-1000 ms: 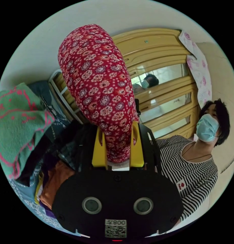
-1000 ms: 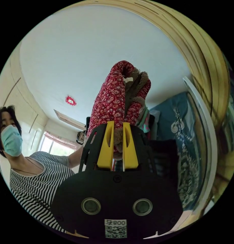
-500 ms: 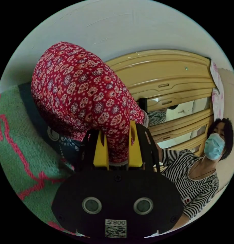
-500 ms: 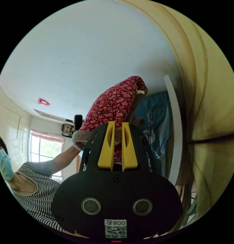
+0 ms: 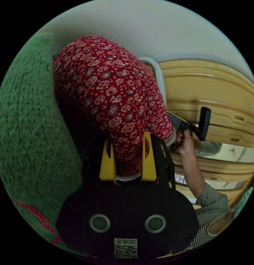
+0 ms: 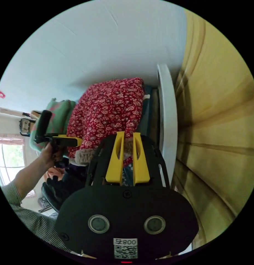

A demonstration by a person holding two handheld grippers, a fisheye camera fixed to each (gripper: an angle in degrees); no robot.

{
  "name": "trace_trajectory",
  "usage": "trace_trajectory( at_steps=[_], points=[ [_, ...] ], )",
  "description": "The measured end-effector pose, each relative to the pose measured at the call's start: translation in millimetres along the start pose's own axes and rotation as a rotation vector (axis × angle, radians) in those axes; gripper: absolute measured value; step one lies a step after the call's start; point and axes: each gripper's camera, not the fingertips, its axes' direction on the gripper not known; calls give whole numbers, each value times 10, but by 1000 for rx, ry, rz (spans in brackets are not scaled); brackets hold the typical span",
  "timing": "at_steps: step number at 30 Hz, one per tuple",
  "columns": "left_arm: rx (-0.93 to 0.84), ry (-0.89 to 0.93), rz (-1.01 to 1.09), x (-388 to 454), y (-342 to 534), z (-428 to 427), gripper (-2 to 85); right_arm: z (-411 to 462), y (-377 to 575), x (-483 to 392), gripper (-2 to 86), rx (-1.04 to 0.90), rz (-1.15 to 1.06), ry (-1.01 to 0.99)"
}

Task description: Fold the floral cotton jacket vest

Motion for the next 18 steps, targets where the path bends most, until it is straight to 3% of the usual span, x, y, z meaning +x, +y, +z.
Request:
trace_trajectory(
  at_steps=[6,15,18],
  points=[
    [20,46,26,-48,-187,182,147,304,-228,-114,54,-35,15,23],
    [185,319,202,164,-154,41,144,-552,-161,-470,50,177,-83,22],
    [89,166,86,-49,-117,219,159,-364,-172,-492,55,143,-62,43]
  ],
)
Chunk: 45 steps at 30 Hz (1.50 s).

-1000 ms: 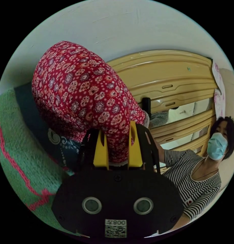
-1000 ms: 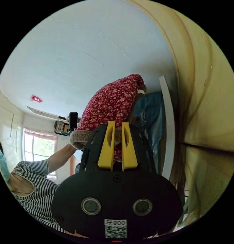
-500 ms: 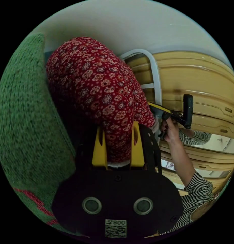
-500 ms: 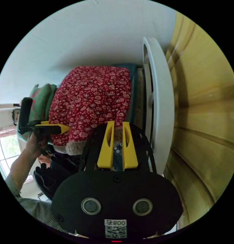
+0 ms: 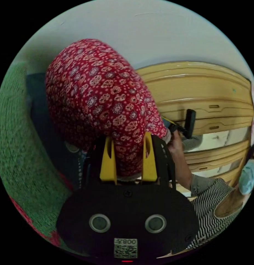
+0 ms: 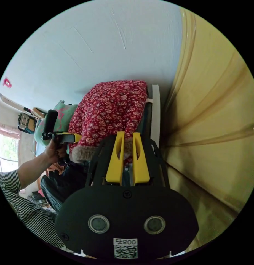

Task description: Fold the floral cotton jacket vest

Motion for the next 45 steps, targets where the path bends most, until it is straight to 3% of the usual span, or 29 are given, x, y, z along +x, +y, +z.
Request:
trace_trajectory(
  at_steps=[4,12,14,16,19,23,28,33,35,39,45],
  points=[
    [-127,-276,-56,-34,53,125,170,371,64,-46,59,-65,63,-25],
    [-113,-285,-73,44,243,-117,173,68,244,-610,14,167,13,113],
    [-102,-283,-69,87,314,-205,173,114,247,-733,9,200,-12,43],
    [-75,-306,-51,205,438,-367,170,501,156,-907,5,114,-91,-95],
    [-69,-362,-13,406,602,-627,158,1209,23,-1099,2,-87,-134,-112],
    [-28,-398,38,652,860,-1002,137,1678,-35,-1252,1,-161,-163,-75],
    [84,-213,99,911,1306,-1628,95,2281,-123,-1299,2,-291,-155,-149],
    [235,-228,190,1173,1989,-2645,105,2067,-2,-1212,6,-211,-134,-127],
    [317,-295,157,1152,2296,-3122,114,1885,100,-1101,11,-142,-88,-171],
    [521,-423,-15,910,2961,-4177,128,1579,327,-1009,40,18,-13,-532],
    [646,-267,-156,534,3346,-5034,161,2029,304,-1422,109,-100,-9,-863]
  ],
)
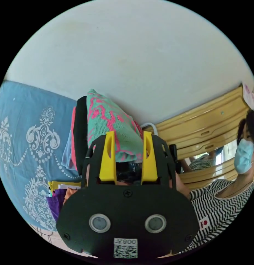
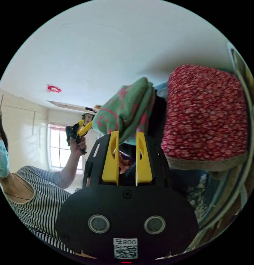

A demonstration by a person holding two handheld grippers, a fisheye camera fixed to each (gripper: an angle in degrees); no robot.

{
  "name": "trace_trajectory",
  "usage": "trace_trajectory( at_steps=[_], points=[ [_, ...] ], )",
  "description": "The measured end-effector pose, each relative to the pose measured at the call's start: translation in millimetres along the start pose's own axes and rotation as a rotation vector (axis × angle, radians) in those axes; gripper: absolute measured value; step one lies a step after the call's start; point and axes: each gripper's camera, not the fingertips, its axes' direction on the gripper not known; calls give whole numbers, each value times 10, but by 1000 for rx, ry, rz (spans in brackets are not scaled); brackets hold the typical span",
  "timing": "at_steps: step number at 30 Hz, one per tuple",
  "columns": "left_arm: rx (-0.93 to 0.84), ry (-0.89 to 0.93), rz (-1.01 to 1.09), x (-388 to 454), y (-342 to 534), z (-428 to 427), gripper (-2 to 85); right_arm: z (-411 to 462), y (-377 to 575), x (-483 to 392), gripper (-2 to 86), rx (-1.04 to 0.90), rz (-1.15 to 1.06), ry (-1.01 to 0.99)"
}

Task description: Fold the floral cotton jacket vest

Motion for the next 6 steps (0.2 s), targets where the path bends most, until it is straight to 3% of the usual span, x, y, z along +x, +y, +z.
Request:
trace_trajectory(
  at_steps=[4,6],
  points=[
    [-35,-67,-27,-241,-181,-287,204,105,-39,169,113,-19,56,-31],
    [-71,-18,-88,-450,-290,-305,217,104,-53,266,111,-14,87,-14]
  ],
)
